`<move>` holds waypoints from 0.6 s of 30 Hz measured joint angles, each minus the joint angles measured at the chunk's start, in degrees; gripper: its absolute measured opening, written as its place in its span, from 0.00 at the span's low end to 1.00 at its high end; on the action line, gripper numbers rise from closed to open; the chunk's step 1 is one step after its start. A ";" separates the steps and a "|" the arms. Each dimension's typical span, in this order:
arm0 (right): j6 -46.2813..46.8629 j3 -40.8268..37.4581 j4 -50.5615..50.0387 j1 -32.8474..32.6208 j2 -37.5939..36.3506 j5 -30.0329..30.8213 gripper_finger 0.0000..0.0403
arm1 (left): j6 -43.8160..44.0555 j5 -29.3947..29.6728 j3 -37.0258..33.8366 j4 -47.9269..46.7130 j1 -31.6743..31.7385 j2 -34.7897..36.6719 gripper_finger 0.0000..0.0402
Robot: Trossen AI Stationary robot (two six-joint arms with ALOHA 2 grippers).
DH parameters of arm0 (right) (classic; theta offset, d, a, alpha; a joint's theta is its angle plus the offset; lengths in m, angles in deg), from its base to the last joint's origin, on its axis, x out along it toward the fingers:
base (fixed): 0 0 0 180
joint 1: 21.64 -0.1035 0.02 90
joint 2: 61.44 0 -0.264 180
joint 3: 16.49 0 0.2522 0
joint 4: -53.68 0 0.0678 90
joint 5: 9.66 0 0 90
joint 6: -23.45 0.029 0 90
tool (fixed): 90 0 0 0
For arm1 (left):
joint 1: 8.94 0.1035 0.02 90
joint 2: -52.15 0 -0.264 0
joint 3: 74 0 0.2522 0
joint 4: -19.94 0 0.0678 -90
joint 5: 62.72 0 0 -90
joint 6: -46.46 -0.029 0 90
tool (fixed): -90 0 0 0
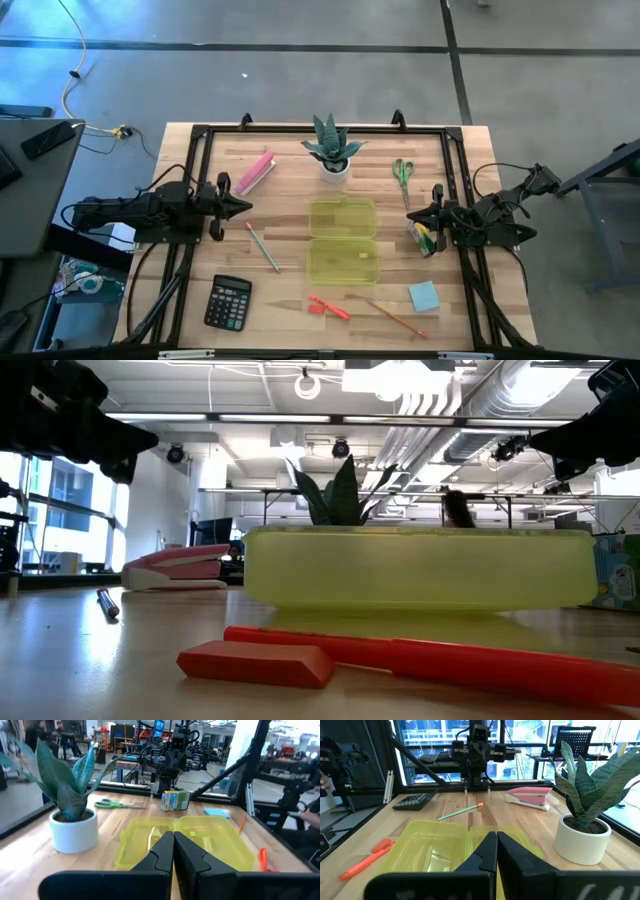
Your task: Pack school essentials
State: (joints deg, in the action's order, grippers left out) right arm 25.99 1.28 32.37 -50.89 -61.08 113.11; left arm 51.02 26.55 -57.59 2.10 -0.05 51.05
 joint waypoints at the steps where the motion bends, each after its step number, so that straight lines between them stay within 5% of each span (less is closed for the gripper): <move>1: -0.01 0.00 -0.02 0.00 0.00 -0.01 0.00 | -0.59 -0.06 0.00 -0.04 0.00 0.00 0.00; 18: 0.00 0.02 -0.02 0.00 0.00 -0.02 0.00 | -0.29 -0.07 0.00 0.72 0.02 0.00 0.00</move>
State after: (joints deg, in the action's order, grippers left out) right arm 25.99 1.30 32.35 -50.89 -61.08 113.09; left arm 50.73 26.48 -57.59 2.82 -0.03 51.05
